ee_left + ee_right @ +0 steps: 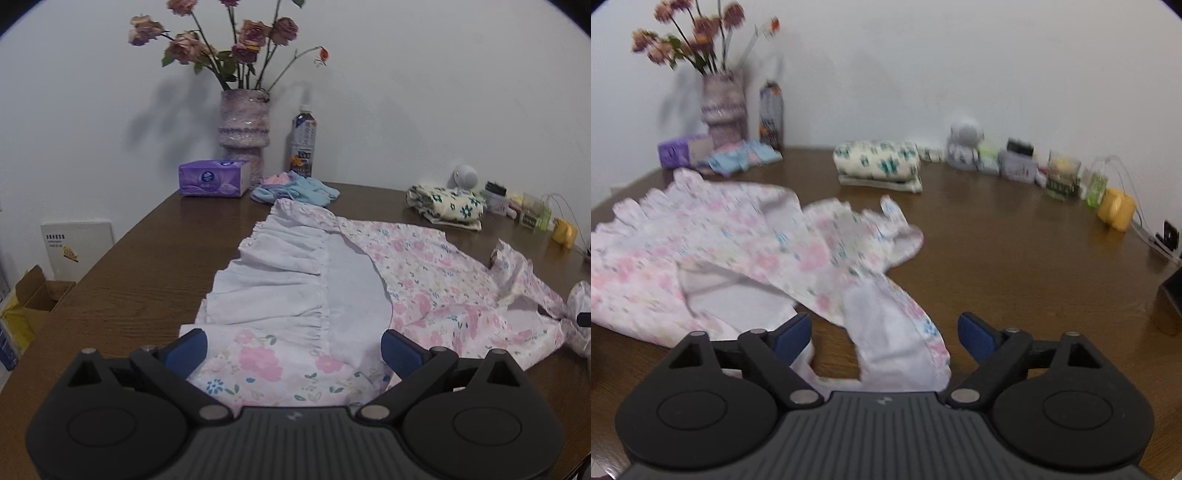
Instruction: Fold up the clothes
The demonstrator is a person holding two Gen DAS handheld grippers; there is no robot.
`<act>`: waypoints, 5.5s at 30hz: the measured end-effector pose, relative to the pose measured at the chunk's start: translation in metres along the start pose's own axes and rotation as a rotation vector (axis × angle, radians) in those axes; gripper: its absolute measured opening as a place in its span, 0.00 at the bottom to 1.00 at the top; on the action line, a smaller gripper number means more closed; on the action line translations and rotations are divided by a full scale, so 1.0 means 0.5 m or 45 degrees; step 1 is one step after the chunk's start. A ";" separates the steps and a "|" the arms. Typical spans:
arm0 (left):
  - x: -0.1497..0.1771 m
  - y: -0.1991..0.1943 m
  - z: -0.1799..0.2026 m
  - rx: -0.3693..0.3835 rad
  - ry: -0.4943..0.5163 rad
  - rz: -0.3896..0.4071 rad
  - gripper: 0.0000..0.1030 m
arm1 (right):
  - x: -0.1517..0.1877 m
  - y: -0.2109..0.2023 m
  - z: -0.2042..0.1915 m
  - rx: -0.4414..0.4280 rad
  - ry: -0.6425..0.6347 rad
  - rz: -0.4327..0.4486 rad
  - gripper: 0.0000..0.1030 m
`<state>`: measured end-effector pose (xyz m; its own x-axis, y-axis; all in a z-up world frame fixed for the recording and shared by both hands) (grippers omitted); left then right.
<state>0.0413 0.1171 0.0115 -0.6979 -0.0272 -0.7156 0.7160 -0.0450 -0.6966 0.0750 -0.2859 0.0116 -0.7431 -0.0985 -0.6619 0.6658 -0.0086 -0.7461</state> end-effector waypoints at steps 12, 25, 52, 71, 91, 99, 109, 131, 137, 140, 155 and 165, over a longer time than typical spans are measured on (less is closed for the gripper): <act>0.015 0.015 0.040 0.117 0.061 -0.077 0.10 | 0.024 0.009 -0.005 -0.097 -0.018 -0.043 0.06; 0.035 -0.006 0.104 0.228 0.160 -0.077 0.10 | -0.032 0.007 -0.059 0.096 -0.350 0.084 0.05; -0.001 -0.018 0.107 0.250 0.171 -0.057 0.44 | 0.020 0.018 0.019 -0.267 0.104 -0.088 0.17; 0.030 -0.055 0.013 0.186 0.210 -0.075 0.51 | -0.086 0.053 -0.274 -0.615 -0.356 -0.175 0.41; 0.043 0.028 0.037 0.196 0.456 -0.179 0.16 | -0.085 0.100 -0.312 -0.699 -0.341 -0.295 0.01; -0.015 0.097 0.102 0.194 0.490 -0.157 0.14 | -0.118 0.136 -0.283 -0.548 -0.307 -0.226 0.00; -0.035 0.018 0.094 0.133 0.625 0.012 0.06 | -0.137 0.070 -0.247 -0.697 -0.207 -0.158 0.00; -0.002 -0.006 0.080 0.094 0.741 0.009 0.59 | 0.015 -0.037 -0.272 -0.752 -0.123 -0.214 0.34; 0.018 0.055 0.058 0.106 0.809 -0.163 0.03 | 0.043 -0.031 -0.282 -0.691 -0.167 -0.235 0.11; 0.032 0.022 0.060 0.051 0.928 -0.074 0.02 | 0.049 -0.032 -0.280 -0.665 -0.180 -0.230 0.01; -0.003 0.002 -0.069 0.284 0.240 -0.184 0.56 | 0.047 -0.054 -0.264 -0.615 -0.166 -0.167 0.06; 0.023 0.021 -0.057 0.263 0.380 -0.227 0.00 | 0.060 -0.037 -0.283 -0.558 -0.231 -0.163 0.05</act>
<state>0.0415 0.1448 -0.0055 -0.7548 0.2887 -0.5891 0.5453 -0.2232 -0.8080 0.0308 -0.1478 -0.0047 -0.7672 -0.2960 -0.5690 0.4501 0.3835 -0.8064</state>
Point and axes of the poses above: each gripper's, at about its wrist camera, not at the fingertips, and y roughly the way its jaws point, z to its right, x to its underside, the point moved 6 cm from there along y, roughly the way its jaws point, and after that the axes turned 12 degrees about -z, right-handed, at the moved point
